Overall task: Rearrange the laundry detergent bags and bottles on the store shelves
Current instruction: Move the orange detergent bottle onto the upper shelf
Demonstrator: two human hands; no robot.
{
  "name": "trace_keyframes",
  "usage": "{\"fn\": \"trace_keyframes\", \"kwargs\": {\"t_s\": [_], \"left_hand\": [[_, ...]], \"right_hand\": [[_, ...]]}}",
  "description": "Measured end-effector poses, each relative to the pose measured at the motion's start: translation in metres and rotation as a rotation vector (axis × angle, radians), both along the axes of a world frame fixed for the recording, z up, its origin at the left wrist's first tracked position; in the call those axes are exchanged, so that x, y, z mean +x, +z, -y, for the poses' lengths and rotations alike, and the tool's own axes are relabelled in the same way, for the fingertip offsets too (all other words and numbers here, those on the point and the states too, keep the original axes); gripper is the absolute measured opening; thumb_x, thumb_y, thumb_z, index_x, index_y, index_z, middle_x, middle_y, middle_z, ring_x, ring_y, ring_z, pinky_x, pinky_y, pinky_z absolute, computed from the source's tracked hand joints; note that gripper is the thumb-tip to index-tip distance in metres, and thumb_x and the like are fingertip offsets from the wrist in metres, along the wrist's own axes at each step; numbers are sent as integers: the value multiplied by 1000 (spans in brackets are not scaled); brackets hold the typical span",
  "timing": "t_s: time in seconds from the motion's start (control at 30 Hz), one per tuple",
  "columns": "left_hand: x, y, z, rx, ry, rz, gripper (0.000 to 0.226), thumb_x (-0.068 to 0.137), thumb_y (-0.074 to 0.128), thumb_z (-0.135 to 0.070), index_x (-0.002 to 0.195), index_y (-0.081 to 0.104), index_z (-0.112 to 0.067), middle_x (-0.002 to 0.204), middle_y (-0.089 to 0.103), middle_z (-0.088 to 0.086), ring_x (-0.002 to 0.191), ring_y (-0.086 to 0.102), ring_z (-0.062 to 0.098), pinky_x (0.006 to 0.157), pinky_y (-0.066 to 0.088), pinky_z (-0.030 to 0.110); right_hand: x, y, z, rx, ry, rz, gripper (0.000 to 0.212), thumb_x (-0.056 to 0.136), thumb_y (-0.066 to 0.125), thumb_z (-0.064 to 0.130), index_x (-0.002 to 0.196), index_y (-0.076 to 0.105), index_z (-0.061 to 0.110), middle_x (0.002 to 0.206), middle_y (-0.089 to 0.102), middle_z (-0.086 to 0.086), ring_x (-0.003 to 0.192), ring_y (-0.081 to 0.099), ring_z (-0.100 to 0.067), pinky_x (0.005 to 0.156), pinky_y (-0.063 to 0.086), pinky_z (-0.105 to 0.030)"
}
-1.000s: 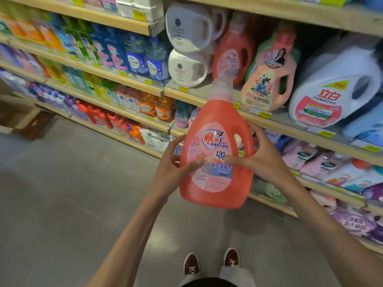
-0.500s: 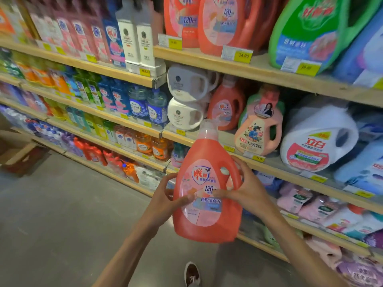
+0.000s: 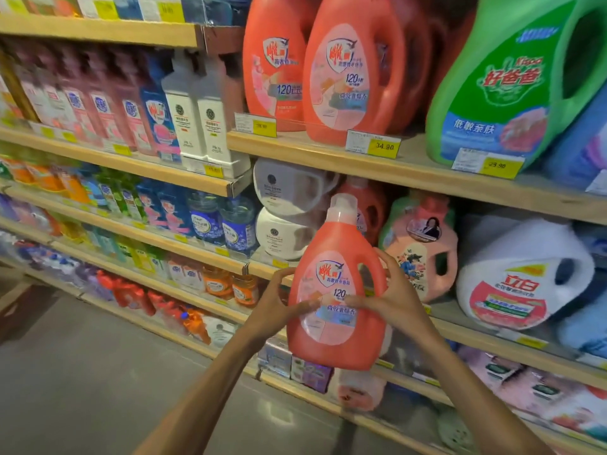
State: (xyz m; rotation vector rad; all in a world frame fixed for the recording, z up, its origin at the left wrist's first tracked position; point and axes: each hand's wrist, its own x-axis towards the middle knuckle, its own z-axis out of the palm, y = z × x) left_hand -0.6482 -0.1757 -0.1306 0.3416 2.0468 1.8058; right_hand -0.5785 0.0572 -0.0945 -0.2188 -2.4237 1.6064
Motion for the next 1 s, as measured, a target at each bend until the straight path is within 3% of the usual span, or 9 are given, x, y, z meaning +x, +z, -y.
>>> {"fn": "trace_keyframes", "kwargs": {"t_s": [0.13,0.23,0.3,0.37,0.5,0.57,0.63,0.8,1.0], "left_hand": [[-40,-8,-15,3,-73,21,75,72,89,-34,129,42,-45,115,71,1,98,73,15,76,62,31],[-62,-13,-24,-26,-118,-7,83,71,91,-34,134,38,-43,122,63,1,111,64,19,81,61,35],[-77,-14,-31,-18,-156,-28,88,71,91,-30,138,35,-38,128,58,1,113,61,19,78,60,30],[-91,-17,-39,-16,-179,-47,89,72,90,-24,140,33,-34,133,55,3,114,60,19,73,59,24],[-120,-26,-54,-11,-202,-102,89,70,92,-22,138,34,-29,130,56,-5,114,61,16,78,60,29],[-135,-30,-59,-34,-222,-147,92,67,94,-27,137,35,-29,129,54,-11,116,61,18,87,60,39],[-150,-35,-63,-24,-242,-182,95,61,96,-32,134,35,-34,135,53,-5,118,63,22,90,60,46],[-177,-43,-75,-4,-260,-275,96,65,95,-19,137,32,-30,137,47,2,113,62,1,85,59,27],[-208,-48,-85,-67,-325,-337,103,63,94,-27,138,23,-34,131,54,-10,118,62,9,95,58,40]], "right_hand": [[-31,-6,-13,62,-52,-15,97,51,98,19,125,43,49,108,64,25,91,61,18,71,48,-6],[-45,-10,-22,59,-92,-13,99,50,99,25,129,44,47,113,63,29,103,60,15,84,50,-18],[-53,-8,-25,85,-115,-2,103,48,99,33,132,42,47,122,59,26,109,57,13,88,49,-22],[-61,-7,-30,124,-150,11,111,42,97,48,137,40,46,133,56,16,119,56,-2,98,49,-34],[-79,-9,-39,209,-211,17,122,36,92,62,141,32,52,139,50,9,124,54,-14,102,48,-47],[-86,-9,-40,247,-245,28,122,37,92,61,142,30,53,139,47,8,124,54,-15,101,49,-48],[-92,-10,-39,278,-279,27,120,40,91,57,142,30,50,140,46,7,124,52,-15,102,48,-47],[-108,-17,-38,365,-369,4,117,45,91,53,143,30,41,142,42,4,126,49,-18,102,47,-43],[-131,-23,-35,487,-384,94,111,58,92,42,143,23,22,142,36,-5,126,50,-28,96,49,-42]]}}
